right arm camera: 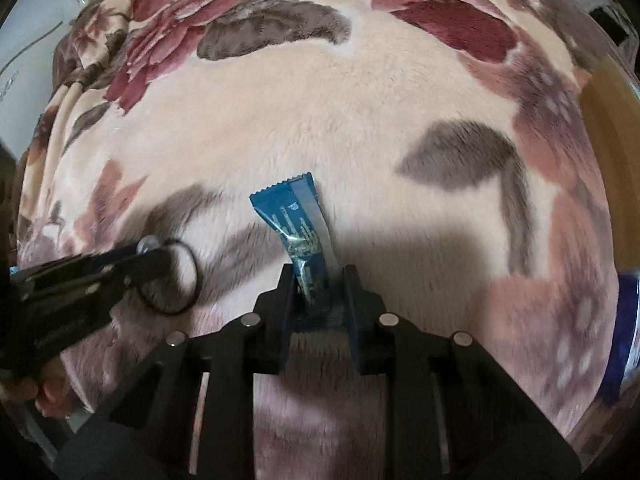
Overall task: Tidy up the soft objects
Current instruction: 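Grasp the pearl hair tie with the left gripper while the right gripper grasps the blue packet, then carry the hair tie with the left gripper while the right gripper carries the blue packet to the basket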
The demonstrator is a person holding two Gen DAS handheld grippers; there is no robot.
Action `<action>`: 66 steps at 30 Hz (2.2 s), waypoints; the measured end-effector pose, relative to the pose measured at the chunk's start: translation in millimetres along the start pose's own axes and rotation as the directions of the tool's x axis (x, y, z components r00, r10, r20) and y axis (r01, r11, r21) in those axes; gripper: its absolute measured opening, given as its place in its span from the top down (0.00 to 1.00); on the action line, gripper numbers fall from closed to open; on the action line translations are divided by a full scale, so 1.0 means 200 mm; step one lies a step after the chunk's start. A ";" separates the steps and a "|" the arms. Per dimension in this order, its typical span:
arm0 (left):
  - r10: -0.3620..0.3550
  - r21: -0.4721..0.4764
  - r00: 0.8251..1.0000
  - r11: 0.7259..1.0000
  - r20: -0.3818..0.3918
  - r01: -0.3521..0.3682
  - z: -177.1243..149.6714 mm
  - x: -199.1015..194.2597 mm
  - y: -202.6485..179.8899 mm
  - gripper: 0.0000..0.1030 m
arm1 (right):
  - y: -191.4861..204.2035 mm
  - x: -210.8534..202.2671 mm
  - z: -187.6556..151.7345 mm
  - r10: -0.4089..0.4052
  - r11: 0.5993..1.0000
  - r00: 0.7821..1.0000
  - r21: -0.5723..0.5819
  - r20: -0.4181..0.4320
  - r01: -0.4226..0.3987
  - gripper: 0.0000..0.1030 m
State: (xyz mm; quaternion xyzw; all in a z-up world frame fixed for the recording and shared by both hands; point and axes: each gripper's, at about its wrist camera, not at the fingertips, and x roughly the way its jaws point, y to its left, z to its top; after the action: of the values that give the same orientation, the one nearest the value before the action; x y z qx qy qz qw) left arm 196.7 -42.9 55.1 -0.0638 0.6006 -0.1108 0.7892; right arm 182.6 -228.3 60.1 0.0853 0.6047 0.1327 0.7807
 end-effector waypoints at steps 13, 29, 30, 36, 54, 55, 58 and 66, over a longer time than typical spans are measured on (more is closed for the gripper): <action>-0.048 0.102 0.999 0.994 -0.011 0.049 -0.18 -0.13 -0.27 0.77 | -0.13 -0.31 -0.34 -0.039 0.994 0.998 0.107 0.045 0.034 0.77; -0.071 0.246 0.997 0.967 0.030 0.062 -0.34 -0.40 -0.61 0.77 | -0.17 -0.63 -0.50 -0.066 0.988 0.989 0.145 0.129 0.047 0.77; -0.073 0.249 0.997 0.966 0.029 0.063 -0.34 -0.41 -0.63 0.77 | -0.18 -0.66 -0.51 -0.065 0.988 0.989 0.150 0.134 0.045 0.77; -0.068 0.281 0.997 0.958 0.029 0.057 -0.38 -0.47 -0.72 0.77 | -0.21 -0.76 -0.55 -0.068 0.985 0.986 0.165 0.155 0.042 0.77; -0.103 0.377 0.993 0.923 0.056 0.075 -0.44 -0.63 -1.06 0.77 | -0.33 -1.08 -0.61 -0.087 0.980 0.962 0.198 0.261 0.035 0.77; -0.107 0.381 0.993 0.921 0.056 0.078 -0.44 -0.64 -1.08 0.77 | -0.34 -1.10 -0.62 -0.091 0.979 0.960 0.203 0.266 0.036 0.77; -0.123 0.397 0.991 0.914 0.058 0.090 -0.44 -0.67 -1.16 0.77 | -0.38 -1.14 -0.63 -0.100 0.976 0.955 0.213 0.280 0.040 0.77; -0.155 0.436 0.986 0.893 0.061 0.114 -0.43 -0.71 -1.36 0.77 | -0.52 -1.26 -0.66 -0.137 0.965 0.941 0.255 0.309 0.057 0.77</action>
State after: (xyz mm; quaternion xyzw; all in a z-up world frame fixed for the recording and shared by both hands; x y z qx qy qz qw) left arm 51.8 -267.4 228.3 0.0658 0.5177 -0.2920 0.8015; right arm 7.2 -408.7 228.4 0.1707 0.4832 0.0031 0.8587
